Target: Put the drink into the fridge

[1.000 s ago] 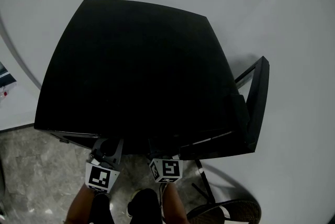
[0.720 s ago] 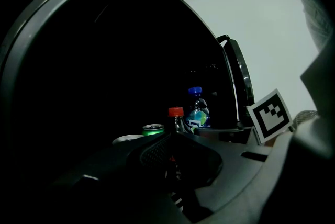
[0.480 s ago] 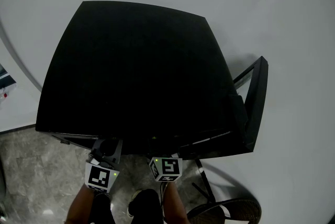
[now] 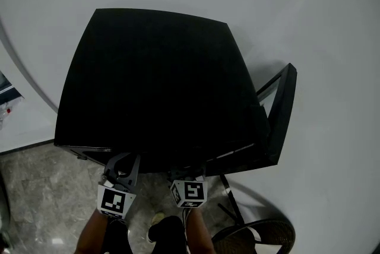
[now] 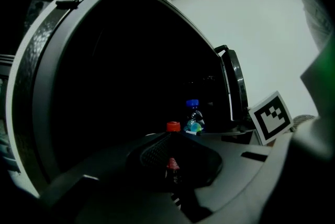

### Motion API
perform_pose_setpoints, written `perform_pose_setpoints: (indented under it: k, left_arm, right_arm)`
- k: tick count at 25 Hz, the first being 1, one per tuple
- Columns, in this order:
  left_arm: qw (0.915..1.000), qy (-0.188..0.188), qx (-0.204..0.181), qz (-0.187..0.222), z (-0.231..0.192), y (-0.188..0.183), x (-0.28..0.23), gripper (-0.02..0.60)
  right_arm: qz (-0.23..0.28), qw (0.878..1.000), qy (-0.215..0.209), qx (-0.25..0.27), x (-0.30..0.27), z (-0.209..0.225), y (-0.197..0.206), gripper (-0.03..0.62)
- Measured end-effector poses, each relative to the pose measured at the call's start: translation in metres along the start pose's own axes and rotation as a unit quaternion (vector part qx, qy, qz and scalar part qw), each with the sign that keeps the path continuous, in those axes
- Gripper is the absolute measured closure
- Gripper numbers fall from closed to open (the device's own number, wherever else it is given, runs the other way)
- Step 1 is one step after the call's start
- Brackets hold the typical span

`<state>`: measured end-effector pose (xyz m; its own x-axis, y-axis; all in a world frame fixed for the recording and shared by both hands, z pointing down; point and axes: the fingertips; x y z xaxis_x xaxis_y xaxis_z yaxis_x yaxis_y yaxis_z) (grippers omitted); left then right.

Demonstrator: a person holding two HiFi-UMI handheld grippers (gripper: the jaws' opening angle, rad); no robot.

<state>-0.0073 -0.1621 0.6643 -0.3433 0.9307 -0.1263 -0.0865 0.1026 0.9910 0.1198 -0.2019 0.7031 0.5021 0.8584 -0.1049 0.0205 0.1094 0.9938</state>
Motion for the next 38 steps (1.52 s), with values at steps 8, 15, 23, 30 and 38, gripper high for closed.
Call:
perform_pose_setpoints:
  k: [8, 15, 23, 30, 38]
  left_arm:
    - [1.0000, 0.009, 0.003, -0.002, 0.003, -0.030, 0.023, 0.578]
    - [0.9997, 0.024, 0.004, 0.000, 0.014, -0.065, 0.047, 0.578]
    - [0.9994, 0.035, -0.002, -0.006, 0.017, -0.106, 0.073, 0.578]
    - [0.9988, 0.048, 0.001, -0.009, 0.027, -0.145, 0.097, 0.578]
    - [0.9989, 0.048, 0.003, -0.001, 0.020, -0.199, 0.119, 0.578]
  right_arm:
    - [-0.003, 1.000, -0.004, -0.005, 0.027, -0.022, -0.029, 0.289]
    - [0.006, 1.000, -0.005, -0.014, 0.056, -0.039, -0.077, 0.289]
    - [0.010, 1.000, -0.005, 0.009, 0.087, -0.060, -0.135, 0.325]
    - [0.016, 1.000, 0.003, 0.010, 0.112, -0.074, -0.183, 0.400]
    - [0.024, 1.000, 0.017, -0.004, 0.136, -0.091, -0.232, 0.473]
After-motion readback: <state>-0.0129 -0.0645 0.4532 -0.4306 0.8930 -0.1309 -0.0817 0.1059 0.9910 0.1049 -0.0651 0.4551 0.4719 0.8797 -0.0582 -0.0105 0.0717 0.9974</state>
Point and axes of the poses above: the fingertips, and each gripper's own axes: x backward along the fingers, z to its right, y out of its underside, and after that the axes turned 10 degrees about -y, right-handed
